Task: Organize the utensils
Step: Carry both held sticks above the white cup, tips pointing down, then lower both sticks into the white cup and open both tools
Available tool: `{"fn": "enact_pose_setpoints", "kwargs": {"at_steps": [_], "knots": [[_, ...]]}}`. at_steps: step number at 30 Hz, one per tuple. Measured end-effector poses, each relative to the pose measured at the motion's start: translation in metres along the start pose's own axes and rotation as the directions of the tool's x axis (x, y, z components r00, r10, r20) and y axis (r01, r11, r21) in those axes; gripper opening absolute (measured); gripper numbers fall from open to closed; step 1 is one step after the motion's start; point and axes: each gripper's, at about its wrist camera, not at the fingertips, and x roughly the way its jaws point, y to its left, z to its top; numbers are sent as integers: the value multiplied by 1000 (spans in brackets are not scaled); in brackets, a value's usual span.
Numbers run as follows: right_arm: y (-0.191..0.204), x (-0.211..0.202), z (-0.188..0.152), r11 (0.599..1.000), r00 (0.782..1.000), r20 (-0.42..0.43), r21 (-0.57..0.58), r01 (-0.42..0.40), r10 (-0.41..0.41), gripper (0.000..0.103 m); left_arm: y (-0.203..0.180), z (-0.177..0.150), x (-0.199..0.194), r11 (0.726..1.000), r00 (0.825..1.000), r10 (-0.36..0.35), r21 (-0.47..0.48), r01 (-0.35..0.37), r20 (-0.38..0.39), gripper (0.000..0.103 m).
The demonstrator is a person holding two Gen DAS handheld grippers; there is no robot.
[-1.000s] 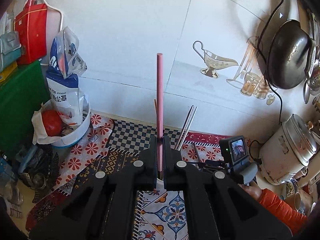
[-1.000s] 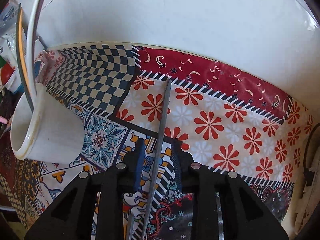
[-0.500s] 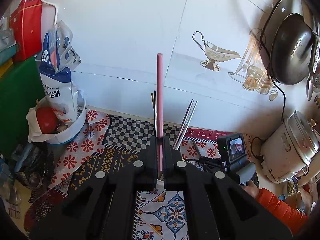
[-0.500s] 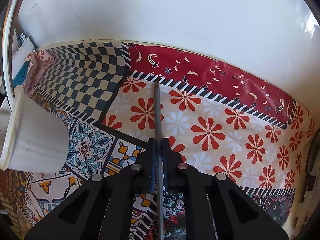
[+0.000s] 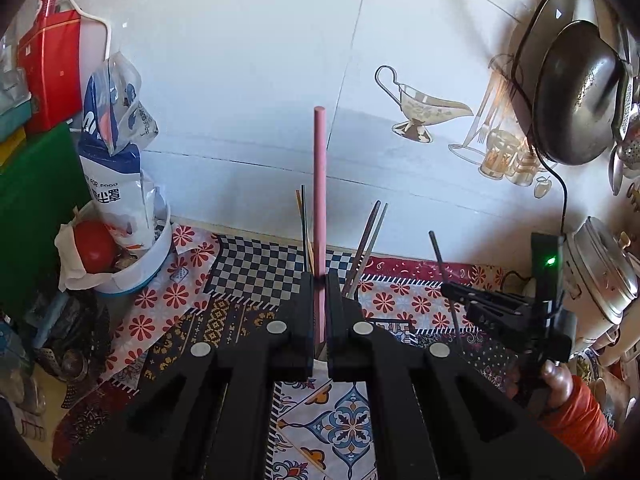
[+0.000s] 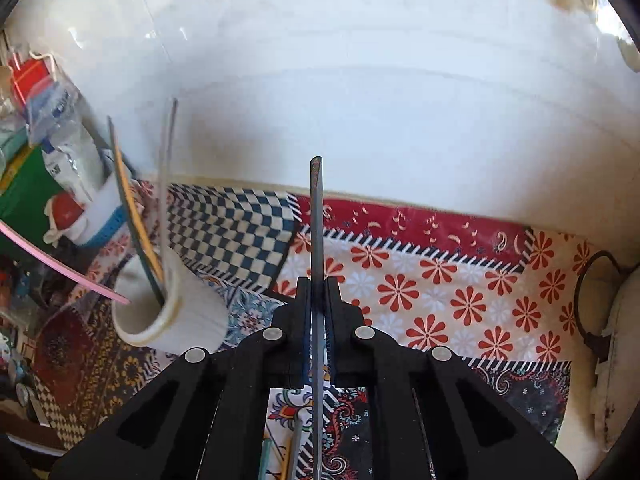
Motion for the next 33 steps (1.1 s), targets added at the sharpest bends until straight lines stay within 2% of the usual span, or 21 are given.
{"fn": "enact_pose_setpoints", "kwargs": {"at_steps": [3,9,16,27,30,33], "knots": [[11,-31,13,999,996,76,-17,-34,35,5,-1,0,1,1000,1000,0,2,0,-1,3],[45,-57,42,994,974,200,-58,-95,105,5,2,-1,5,1000,1000,-7,-4,6,-15,3],[92,-39,60,987,950,272,-85,-136,154,5,10,-1,12,999,999,-20,-31,19,-39,3],[136,-8,72,988,913,380,-84,-129,151,5,22,1,23,998,997,-38,-54,34,-69,3],[140,3,67,990,912,389,-96,-104,134,5,26,1,30,997,995,-53,-63,47,-89,3],[138,16,58,990,920,369,-102,-99,130,5,26,-1,38,998,993,-45,-53,40,-111,3]]}}
